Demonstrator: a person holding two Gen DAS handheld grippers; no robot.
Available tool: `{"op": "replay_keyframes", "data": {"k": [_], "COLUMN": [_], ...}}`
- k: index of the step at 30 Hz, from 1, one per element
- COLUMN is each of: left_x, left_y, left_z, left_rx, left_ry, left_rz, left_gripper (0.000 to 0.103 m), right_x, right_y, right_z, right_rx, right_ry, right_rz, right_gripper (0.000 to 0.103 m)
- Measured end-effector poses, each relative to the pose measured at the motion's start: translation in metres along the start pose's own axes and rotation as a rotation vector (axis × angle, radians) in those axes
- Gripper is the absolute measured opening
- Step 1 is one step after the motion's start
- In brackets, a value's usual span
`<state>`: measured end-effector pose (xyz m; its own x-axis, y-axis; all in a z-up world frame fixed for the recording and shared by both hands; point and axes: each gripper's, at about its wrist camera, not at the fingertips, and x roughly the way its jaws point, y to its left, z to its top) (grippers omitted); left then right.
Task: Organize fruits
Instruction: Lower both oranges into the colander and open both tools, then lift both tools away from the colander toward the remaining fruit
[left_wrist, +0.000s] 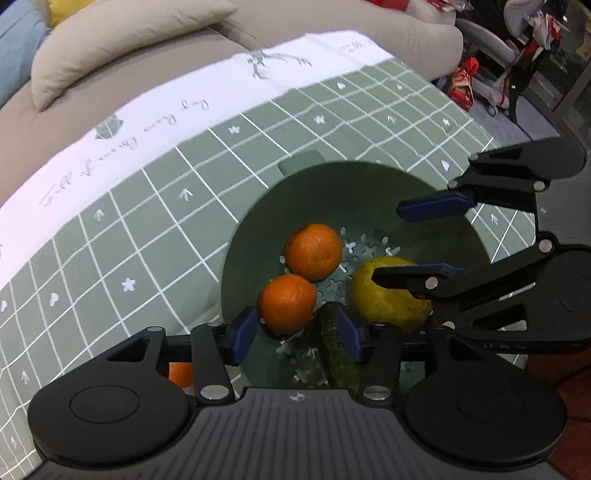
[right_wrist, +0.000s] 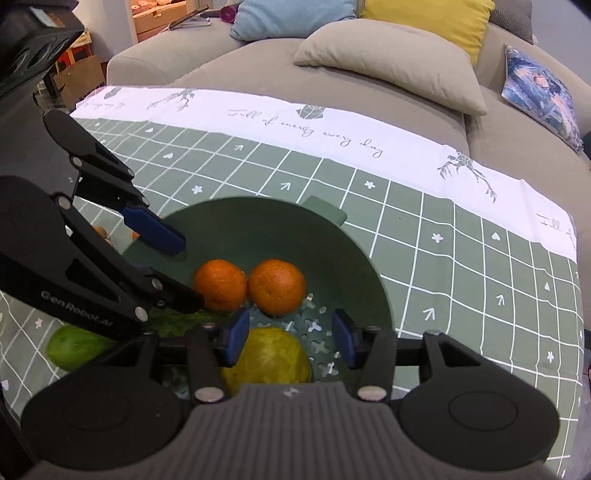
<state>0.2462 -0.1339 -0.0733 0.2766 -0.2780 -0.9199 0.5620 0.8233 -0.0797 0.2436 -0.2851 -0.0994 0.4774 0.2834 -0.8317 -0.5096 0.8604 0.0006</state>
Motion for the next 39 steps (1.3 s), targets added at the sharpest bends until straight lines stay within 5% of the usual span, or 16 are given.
{"op": "replay_keyframes", "data": {"k": [15,22,29,39], "left_x": [-0.103,-0.141,-0.152,-0.139], "left_y": [0.008,0.006,0.013,0.021], "left_z": [-0.053,-0.092,-0.136,-0.184], "left_rx": [-0.146,-0.164,-0.206,-0.306], "left_ry": [-0.239,-0.337,-0.351,-0.304], "left_rz": [0.042,0.135,0.198,0.192], "left_gripper": [0.061,0.061,0.061,0.061], "right_x": [-0.069,-0.08,-0.087,-0.08], "right_y": [0.056,0.103,0.144,0.193], "right_z": [-0.001,-0.013,-0.028,-0.045], "right_rx": [0.114,0.167,0.162,0.064], "right_ry": [-0.129,-0.177,-0.192,-0.186], "right_rz": [-0.036,-0.032,-0.012,0.005], "right_gripper": [0.054,0.056,0.056,0.056]}}
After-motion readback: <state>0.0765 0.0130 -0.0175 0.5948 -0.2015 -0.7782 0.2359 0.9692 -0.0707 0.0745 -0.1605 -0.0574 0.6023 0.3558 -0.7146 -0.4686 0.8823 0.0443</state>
